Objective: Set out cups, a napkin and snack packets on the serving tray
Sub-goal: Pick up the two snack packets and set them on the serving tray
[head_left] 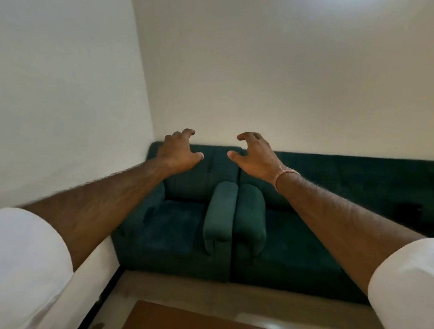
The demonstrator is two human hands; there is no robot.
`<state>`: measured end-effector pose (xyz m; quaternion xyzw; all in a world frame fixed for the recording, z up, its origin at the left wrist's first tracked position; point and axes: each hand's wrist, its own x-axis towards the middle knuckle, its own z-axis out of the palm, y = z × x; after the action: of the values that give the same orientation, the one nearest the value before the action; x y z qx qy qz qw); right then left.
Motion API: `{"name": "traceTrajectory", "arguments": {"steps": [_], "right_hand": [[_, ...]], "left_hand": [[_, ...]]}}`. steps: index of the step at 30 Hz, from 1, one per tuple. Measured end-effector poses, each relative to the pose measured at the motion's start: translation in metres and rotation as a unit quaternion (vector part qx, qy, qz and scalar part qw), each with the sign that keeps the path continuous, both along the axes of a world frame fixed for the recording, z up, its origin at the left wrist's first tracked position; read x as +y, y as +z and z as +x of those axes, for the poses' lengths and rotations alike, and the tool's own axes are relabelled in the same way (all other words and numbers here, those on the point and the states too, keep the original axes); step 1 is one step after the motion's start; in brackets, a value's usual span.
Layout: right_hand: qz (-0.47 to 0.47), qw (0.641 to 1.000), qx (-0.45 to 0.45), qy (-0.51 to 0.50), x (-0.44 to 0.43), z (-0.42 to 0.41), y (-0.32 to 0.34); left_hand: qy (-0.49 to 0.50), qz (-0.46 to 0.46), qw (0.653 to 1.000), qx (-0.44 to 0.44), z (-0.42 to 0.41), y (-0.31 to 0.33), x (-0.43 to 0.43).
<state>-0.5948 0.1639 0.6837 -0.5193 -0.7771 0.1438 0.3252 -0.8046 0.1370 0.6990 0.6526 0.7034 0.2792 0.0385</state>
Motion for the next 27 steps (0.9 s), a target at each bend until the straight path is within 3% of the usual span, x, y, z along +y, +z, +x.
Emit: {"name": "traceTrajectory", "arguments": {"steps": [8,14,27], "right_hand": [[-0.050,0.992,-0.007,-0.112,-0.003,0.155,-0.083],[-0.110,0.978,-0.002,-0.180,-0.021,0.299,-0.175],[-0.251,0.915,-0.008,-0.315,-0.104,0.609,-0.413]], "left_hand": [[-0.104,-0.046,0.993,0.007,0.147,-0.092,0.041],[-0.169,-0.089,0.982,0.009,0.290,-0.196,0.045],[-0.303,-0.266,0.915,0.025,0.591,-0.449,-0.006]]}}
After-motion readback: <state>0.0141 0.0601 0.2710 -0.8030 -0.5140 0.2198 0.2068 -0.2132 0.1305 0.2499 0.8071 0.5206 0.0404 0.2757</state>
